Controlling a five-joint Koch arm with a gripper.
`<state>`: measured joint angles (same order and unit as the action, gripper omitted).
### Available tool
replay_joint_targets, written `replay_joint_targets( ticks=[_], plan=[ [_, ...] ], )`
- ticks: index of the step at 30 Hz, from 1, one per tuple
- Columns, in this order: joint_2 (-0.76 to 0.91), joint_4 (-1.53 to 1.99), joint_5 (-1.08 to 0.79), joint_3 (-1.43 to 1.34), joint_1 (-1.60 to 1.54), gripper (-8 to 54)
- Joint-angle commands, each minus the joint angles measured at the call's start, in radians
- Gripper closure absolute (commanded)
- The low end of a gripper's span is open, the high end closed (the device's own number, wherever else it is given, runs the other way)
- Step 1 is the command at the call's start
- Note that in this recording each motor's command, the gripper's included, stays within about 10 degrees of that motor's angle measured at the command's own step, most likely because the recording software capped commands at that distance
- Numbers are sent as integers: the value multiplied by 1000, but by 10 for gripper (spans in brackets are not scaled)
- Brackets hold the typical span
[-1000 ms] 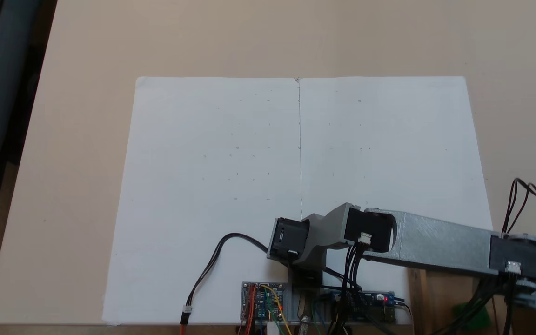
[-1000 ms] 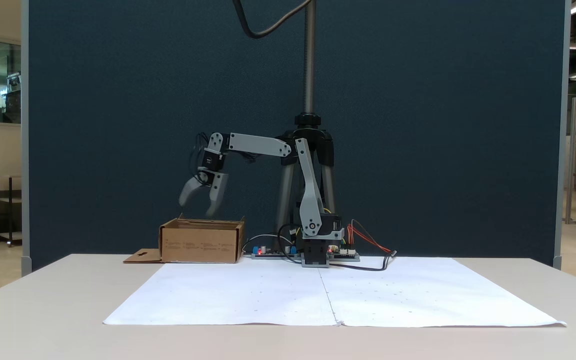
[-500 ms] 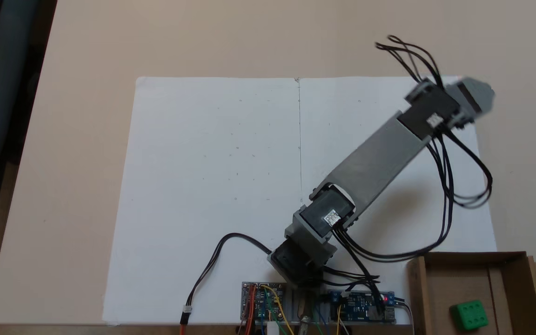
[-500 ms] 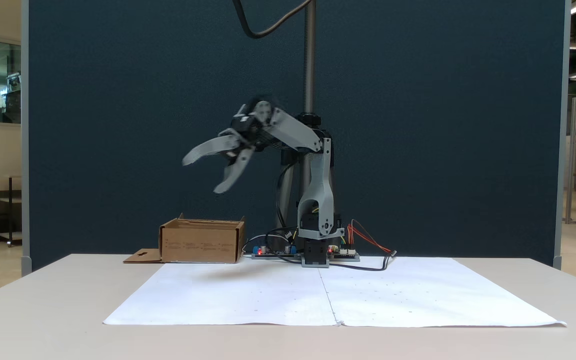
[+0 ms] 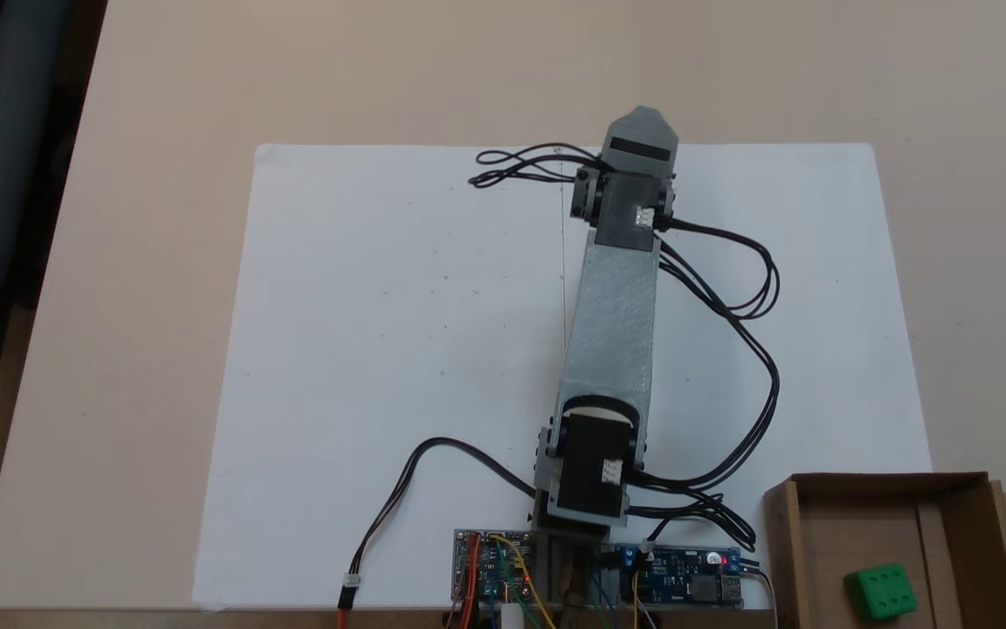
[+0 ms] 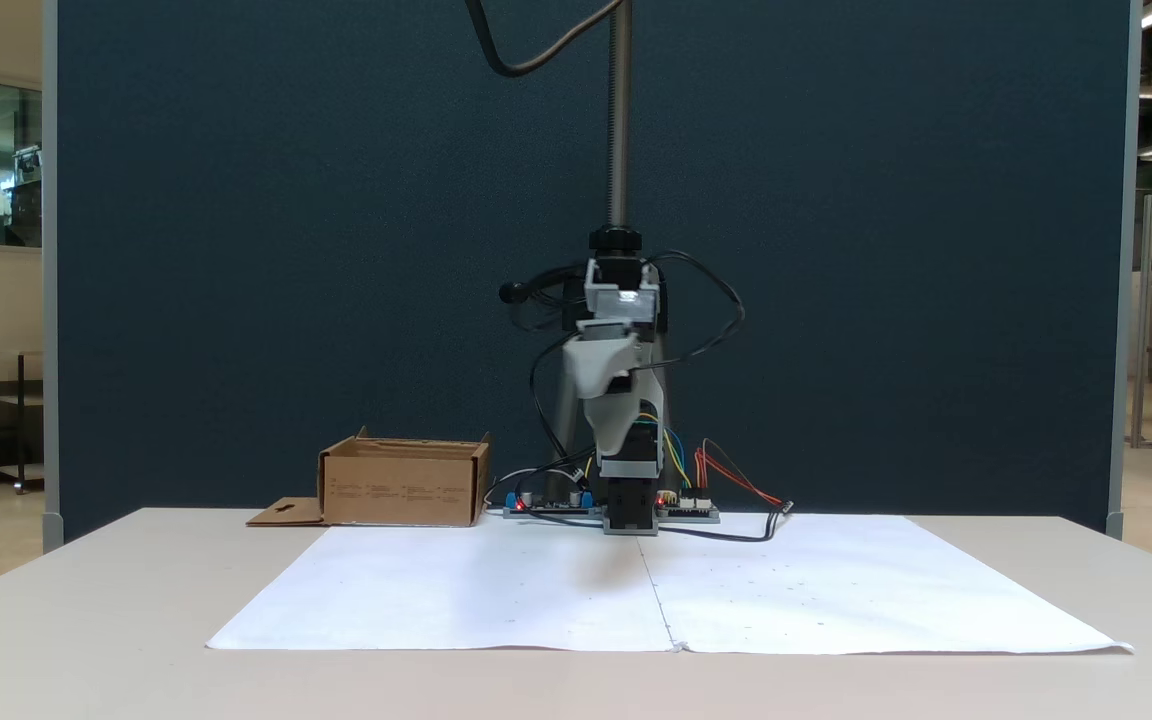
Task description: Grasp a green dice and put it in the bin.
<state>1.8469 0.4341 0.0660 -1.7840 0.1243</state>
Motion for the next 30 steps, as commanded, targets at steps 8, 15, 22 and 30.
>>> replay_joint_targets(
  ticks=[8, 15, 22, 30],
  plan=[
    [318, -434, -107, -295, -133, 20],
    [480, -662, -109, -614, -107, 22],
    [526, -906, -106, -911, -103, 23],
    [528, -1169, -106, -1121, -121, 22]
  ],
)
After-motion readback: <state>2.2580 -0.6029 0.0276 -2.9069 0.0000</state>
